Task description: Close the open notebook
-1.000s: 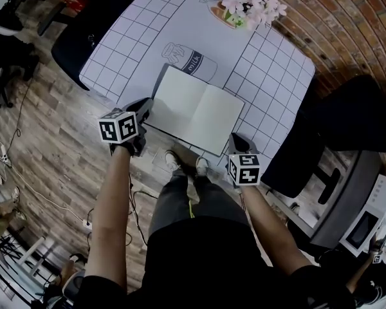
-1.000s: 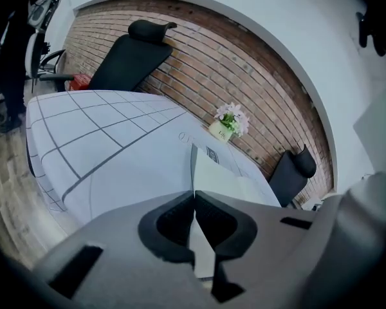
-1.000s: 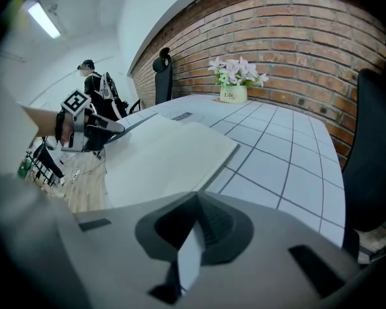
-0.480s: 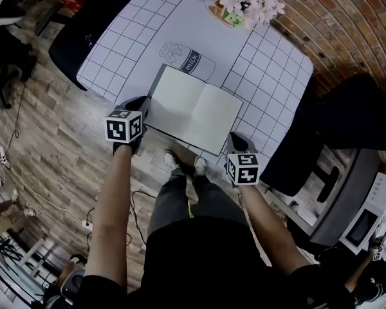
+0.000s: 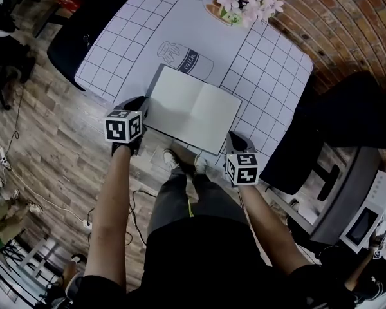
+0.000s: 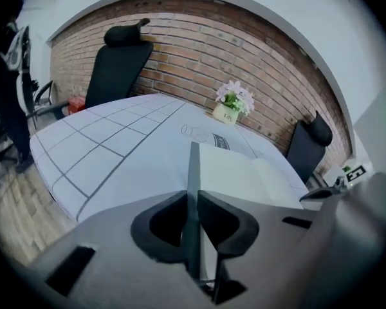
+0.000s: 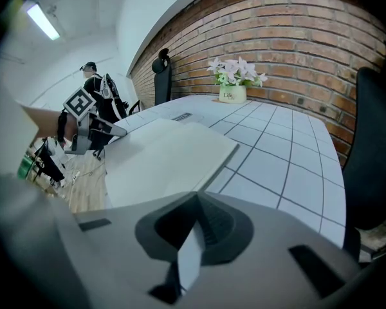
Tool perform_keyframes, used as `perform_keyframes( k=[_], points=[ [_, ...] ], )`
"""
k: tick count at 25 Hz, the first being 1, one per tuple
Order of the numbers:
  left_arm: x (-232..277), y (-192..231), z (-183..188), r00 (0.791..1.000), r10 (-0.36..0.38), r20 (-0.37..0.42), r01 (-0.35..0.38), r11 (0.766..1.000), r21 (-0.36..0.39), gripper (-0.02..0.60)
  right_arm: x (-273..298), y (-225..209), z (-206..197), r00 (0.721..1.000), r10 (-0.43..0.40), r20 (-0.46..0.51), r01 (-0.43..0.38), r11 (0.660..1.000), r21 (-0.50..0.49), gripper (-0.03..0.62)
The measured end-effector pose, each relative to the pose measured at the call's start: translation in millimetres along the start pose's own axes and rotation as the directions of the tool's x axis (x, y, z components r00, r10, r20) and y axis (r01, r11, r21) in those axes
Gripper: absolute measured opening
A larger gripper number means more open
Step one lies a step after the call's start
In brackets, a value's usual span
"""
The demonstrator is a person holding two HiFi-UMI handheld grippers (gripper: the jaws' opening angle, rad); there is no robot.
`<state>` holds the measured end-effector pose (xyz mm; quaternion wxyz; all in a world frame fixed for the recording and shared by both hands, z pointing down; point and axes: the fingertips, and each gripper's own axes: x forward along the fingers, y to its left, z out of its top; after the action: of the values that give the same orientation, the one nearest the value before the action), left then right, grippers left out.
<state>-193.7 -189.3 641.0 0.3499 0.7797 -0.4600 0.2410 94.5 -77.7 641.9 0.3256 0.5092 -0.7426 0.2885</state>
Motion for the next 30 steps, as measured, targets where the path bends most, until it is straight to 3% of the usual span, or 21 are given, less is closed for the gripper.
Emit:
perform_keyframes(
  k=[12,30],
  points=[
    [-8.2,-6.6,3.5,0.993,-0.113,0.045,0.118,0.984,-0.134,0.033,0.7,0.6,0.0,1.000,0.013,-0.004,-0.013,1.000,0.003,0.014],
    [-41.2,-58.7,29.6,0.968,-0.190,0.165,0.207,0.974,-0.095,0.032,1.0,0.4,-0.7,1.000,0.031,-0.003,-0.031,1.000,-0.006,0.014]
  ],
)
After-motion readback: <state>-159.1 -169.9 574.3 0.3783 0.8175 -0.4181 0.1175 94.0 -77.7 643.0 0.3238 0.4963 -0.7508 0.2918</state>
